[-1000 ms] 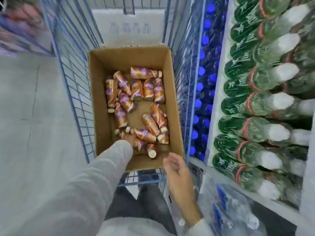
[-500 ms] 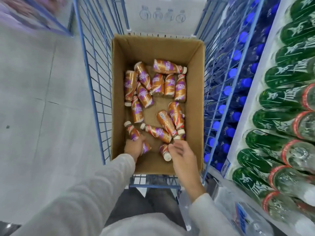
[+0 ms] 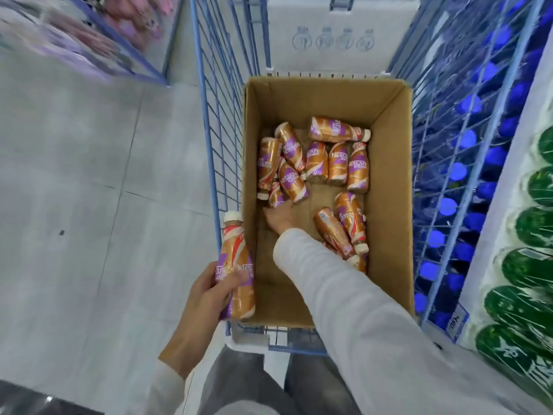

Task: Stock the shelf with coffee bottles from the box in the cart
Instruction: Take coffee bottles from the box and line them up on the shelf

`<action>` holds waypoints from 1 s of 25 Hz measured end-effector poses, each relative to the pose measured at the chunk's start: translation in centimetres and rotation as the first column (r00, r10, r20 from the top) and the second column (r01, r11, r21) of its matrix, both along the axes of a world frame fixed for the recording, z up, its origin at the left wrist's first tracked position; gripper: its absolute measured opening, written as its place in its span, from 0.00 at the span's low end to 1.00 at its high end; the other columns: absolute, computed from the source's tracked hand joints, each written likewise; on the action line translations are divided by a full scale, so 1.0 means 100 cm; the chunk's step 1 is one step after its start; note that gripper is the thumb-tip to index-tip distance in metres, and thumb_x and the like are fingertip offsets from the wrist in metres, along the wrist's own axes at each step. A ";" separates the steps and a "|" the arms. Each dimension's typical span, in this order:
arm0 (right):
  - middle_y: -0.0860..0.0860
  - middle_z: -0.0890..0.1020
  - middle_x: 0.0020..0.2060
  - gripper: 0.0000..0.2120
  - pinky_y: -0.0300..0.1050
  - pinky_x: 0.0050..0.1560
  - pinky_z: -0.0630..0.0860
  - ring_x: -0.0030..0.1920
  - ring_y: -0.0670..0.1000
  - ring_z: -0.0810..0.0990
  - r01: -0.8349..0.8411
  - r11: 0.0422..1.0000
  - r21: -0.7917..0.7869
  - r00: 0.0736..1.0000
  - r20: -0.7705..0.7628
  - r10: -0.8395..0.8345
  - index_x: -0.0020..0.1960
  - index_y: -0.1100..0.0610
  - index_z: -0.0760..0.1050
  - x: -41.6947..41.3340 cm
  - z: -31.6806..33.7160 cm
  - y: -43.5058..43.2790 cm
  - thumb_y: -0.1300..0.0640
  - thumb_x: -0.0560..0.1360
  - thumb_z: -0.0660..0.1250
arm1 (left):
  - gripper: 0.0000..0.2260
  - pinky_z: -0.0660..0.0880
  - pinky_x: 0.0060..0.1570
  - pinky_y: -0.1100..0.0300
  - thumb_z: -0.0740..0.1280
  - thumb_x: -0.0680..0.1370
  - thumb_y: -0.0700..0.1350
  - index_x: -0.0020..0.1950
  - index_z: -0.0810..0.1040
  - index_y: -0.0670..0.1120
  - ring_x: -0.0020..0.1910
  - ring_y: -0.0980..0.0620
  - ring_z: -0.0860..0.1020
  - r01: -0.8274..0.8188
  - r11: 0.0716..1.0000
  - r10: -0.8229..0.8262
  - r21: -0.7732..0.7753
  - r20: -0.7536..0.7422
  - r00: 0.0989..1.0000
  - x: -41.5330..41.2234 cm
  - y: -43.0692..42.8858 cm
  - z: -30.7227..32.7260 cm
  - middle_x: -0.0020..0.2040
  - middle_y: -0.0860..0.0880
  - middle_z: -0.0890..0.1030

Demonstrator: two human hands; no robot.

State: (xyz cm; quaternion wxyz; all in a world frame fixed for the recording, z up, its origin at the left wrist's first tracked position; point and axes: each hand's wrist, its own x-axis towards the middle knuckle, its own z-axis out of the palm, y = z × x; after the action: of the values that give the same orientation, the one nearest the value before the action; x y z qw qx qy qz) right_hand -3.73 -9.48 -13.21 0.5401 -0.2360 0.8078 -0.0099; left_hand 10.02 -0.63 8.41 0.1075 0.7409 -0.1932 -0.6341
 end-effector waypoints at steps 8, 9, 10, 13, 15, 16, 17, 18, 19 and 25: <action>0.58 0.79 0.60 0.25 0.52 0.60 0.76 0.61 0.61 0.79 0.151 0.987 -0.059 0.986 0.081 -0.146 0.66 0.59 0.72 0.003 0.003 0.029 0.42 0.78 0.67 | 0.20 0.82 0.55 0.44 0.73 0.74 0.54 0.65 0.75 0.56 0.54 0.47 0.84 -0.055 0.997 0.053 -0.046 -0.039 0.998 0.009 0.005 0.004 0.56 0.51 0.83; 0.56 0.81 0.55 0.21 0.50 0.56 0.78 0.57 0.58 0.81 0.243 0.969 -0.044 0.956 0.181 -0.232 0.62 0.59 0.75 -0.004 0.020 0.038 0.44 0.78 0.67 | 0.19 0.82 0.54 0.45 0.72 0.74 0.54 0.64 0.75 0.56 0.53 0.47 0.84 -0.059 0.997 0.056 -0.059 -0.049 0.997 0.010 0.006 0.010 0.55 0.51 0.84; 0.54 0.82 0.55 0.19 0.48 0.54 0.78 0.55 0.56 0.82 0.329 0.944 -0.019 0.907 0.285 -0.311 0.63 0.58 0.75 -0.014 0.042 0.050 0.47 0.78 0.70 | 0.18 0.83 0.53 0.47 0.72 0.73 0.54 0.62 0.76 0.57 0.52 0.48 0.84 -0.060 0.995 0.055 -0.075 -0.064 0.996 0.011 0.007 0.018 0.54 0.52 0.84; 0.51 0.82 0.58 0.27 0.52 0.62 0.79 0.57 0.52 0.83 0.489 0.872 0.016 0.745 0.513 -0.427 0.68 0.55 0.71 -0.040 0.117 0.088 0.51 0.73 0.76 | 0.17 0.83 0.49 0.50 0.72 0.72 0.54 0.61 0.77 0.58 0.51 0.48 0.85 -0.070 0.990 0.056 -0.126 -0.108 0.993 0.009 0.012 0.044 0.52 0.53 0.86; 0.51 0.82 0.59 0.27 0.57 0.64 0.78 0.58 0.53 0.83 0.590 0.807 0.024 0.641 0.595 -0.486 0.67 0.52 0.71 -0.056 0.162 0.110 0.53 0.72 0.77 | 0.14 0.83 0.46 0.52 0.72 0.75 0.51 0.61 0.78 0.56 0.50 0.49 0.85 -0.070 0.981 0.042 -0.180 -0.155 0.987 0.004 0.017 0.068 0.51 0.53 0.86; 0.52 0.82 0.60 0.27 0.58 0.65 0.78 0.60 0.54 0.83 0.632 0.774 0.037 0.586 0.631 -0.509 0.67 0.52 0.72 -0.064 0.183 0.117 0.54 0.72 0.78 | 0.13 0.83 0.45 0.53 0.72 0.76 0.50 0.60 0.78 0.56 0.50 0.49 0.85 -0.067 0.975 0.030 -0.211 -0.174 0.984 0.000 0.019 0.081 0.51 0.53 0.86; 0.53 0.82 0.61 0.29 0.60 0.65 0.77 0.61 0.55 0.82 0.667 0.745 0.036 0.541 0.664 -0.516 0.68 0.52 0.72 -0.071 0.203 0.122 0.55 0.71 0.79 | 0.14 0.83 0.45 0.53 0.72 0.75 0.50 0.60 0.78 0.56 0.50 0.49 0.85 -0.051 0.970 0.005 -0.238 -0.188 0.982 -0.003 0.021 0.092 0.51 0.52 0.86; 0.53 0.82 0.62 0.31 0.60 0.65 0.77 0.62 0.56 0.82 0.680 0.733 0.005 0.531 0.687 -0.497 0.69 0.52 0.73 -0.076 0.224 0.126 0.54 0.69 0.80 | 0.15 0.83 0.46 0.52 0.73 0.74 0.50 0.61 0.79 0.54 0.51 0.48 0.85 -0.040 0.966 -0.014 -0.257 -0.206 0.978 -0.006 0.023 0.103 0.53 0.50 0.86; 0.53 0.82 0.63 0.34 0.61 0.66 0.77 0.63 0.57 0.82 0.685 0.727 -0.039 0.533 0.707 -0.464 0.71 0.53 0.72 -0.080 0.243 0.129 0.53 0.68 0.81 | 0.16 0.83 0.47 0.50 0.75 0.74 0.50 0.61 0.79 0.52 0.51 0.46 0.85 -0.041 0.963 -0.023 -0.268 -0.231 0.973 -0.009 0.025 0.114 0.54 0.47 0.86; 0.56 0.84 0.61 0.28 0.61 0.66 0.76 0.62 0.58 0.82 0.779 0.582 -0.235 0.525 0.752 -0.398 0.69 0.58 0.74 -0.089 0.352 0.162 0.55 0.71 0.77 | 0.18 0.83 0.43 0.52 0.77 0.71 0.47 0.60 0.80 0.52 0.47 0.44 0.86 0.095 0.915 -0.241 -0.391 -0.345 0.907 -0.027 0.025 0.173 0.50 0.47 0.87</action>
State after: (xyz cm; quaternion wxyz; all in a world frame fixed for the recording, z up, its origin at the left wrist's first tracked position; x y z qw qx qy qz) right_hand -12.67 6.68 21.96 0.6430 -0.0577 0.5682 -0.5102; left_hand 7.37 1.90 25.71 0.2233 0.5484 -0.3468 -0.7274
